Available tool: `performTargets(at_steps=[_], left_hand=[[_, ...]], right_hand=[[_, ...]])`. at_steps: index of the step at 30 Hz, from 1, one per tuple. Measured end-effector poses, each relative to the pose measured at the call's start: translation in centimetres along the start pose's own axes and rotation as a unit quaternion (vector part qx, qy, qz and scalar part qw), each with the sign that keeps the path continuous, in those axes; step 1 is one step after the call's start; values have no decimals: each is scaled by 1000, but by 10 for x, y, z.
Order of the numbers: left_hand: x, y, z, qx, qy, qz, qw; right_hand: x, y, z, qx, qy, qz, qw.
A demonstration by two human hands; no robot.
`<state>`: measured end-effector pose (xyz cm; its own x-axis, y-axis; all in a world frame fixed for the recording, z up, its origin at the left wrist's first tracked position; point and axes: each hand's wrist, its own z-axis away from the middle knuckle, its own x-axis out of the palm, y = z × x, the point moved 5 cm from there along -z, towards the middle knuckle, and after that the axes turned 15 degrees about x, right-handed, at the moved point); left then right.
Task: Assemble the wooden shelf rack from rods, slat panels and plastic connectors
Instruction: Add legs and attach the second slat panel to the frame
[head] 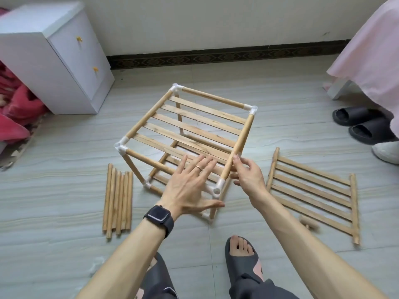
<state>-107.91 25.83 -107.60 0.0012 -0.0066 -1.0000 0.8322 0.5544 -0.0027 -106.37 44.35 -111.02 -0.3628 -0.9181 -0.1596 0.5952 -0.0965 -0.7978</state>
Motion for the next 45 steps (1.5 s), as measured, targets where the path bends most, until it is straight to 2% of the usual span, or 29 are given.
performTargets(at_steps=[2, 5, 8, 10, 13, 16, 19, 21, 23, 28, 31, 34, 39, 42, 45], left_hand=[[-2, -20, 26, -18, 17, -16, 1000], [-5, -58, 59, -99, -13, -15, 995], [-15, -69, 70, -157, -41, -18, 987], [-21, -54, 62, -145, -46, -36, 988], [-23, -26, 44, -96, -20, -22, 995], [-23, -15, 34, -48, 11, 0, 999], [-21, -43, 50, -121, -45, -10, 992], [-16, -67, 69, -165, -85, -29, 982], [-12, -74, 83, -151, -94, -38, 983], [-9, -63, 82, -117, 30, -63, 991], [-12, -63, 83, -111, 64, -83, 988], [-11, -61, 84, -141, 57, -58, 987], [2, -54, 95, -198, 7, 57, 979], [4, -46, 107, -189, -3, 75, 979], [4, -37, 119, -158, -10, 94, 983]], right_hand=[[-5, 14, 18, -14, 9, 51, 999], [-8, 22, 54, -152, 84, 164, 971], [12, 11, 91, -315, 115, 282, 899], [29, 4, 99, -363, 125, 389, 838], [48, -2, 86, -315, 114, 538, 774], [45, -12, 59, -253, 114, 599, 751], [21, -23, 41, -270, 132, 627, 719], [6, -27, 31, -283, 133, 625, 715], [-2, -30, 25, -300, 148, 610, 718], [-4, -32, 23, -362, 181, 581, 706], [-4, -33, 20, -364, 184, 585, 701], [-3, -33, 20, -340, 176, 604, 699], [-7, -26, 28, -249, 127, 671, 687], [-7, -22, 44, -211, 99, 698, 677], [-2, -16, 65, -170, 37, 699, 694]])
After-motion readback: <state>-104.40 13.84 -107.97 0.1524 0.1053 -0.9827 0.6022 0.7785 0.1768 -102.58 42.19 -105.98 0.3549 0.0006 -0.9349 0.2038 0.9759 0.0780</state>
